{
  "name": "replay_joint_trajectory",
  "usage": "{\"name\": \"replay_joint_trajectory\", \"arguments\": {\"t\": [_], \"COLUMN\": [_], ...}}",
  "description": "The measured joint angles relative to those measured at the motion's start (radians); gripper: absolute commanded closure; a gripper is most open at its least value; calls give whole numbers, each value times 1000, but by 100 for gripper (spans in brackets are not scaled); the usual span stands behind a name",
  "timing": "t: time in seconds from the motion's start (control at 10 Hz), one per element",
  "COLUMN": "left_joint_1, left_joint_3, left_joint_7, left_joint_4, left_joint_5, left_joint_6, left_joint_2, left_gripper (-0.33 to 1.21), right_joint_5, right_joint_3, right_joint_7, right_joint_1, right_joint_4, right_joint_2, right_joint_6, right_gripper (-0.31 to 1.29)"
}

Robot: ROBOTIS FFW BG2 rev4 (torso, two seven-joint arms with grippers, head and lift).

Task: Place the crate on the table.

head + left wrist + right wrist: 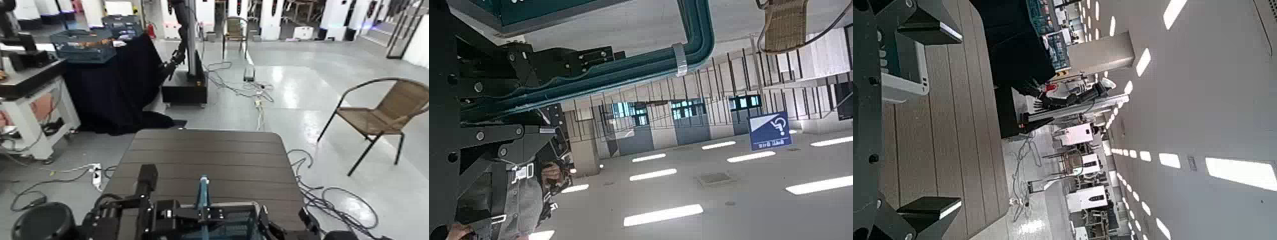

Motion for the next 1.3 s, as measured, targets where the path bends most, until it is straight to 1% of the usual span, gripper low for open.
{"name": "replay_joint_trajectory", "arguments": {"t": [0.2,0.4,0.5,0.6,0.7,0.8,1.0,1.3], "left_joint_1": [-20,-58,-81,-106,-135,-166,-231,-311], "left_joint_3": [-4,-17,-32,-51,-75,-98,-141,-198], "left_joint_7": [0,-29,-75,-142,-221,-277,-346,-424], "left_joint_4": [23,64,86,104,128,157,216,315], "left_joint_5": [-15,-42,-83,-151,-220,-283,-356,-423], "left_joint_6": [-1,-3,-21,-48,-74,-97,-136,-177], "left_joint_2": [2,7,8,7,2,-4,-11,-28], "left_gripper": [119,119,119,119,119,119,119,119], "right_joint_5": [-1,-2,-3,-3,-3,-3,-4,-5], "right_joint_3": [1,2,3,3,4,5,6,9], "right_joint_7": [0,0,0,0,0,0,0,0], "right_joint_1": [-1,-2,-3,-3,-3,-3,-5,-7], "right_joint_4": [1,1,1,1,1,1,1,2], "right_joint_2": [1,1,1,2,2,2,1,0], "right_joint_6": [0,0,0,0,0,0,0,0], "right_gripper": [15,15,15,15,15,15,15,15]}}
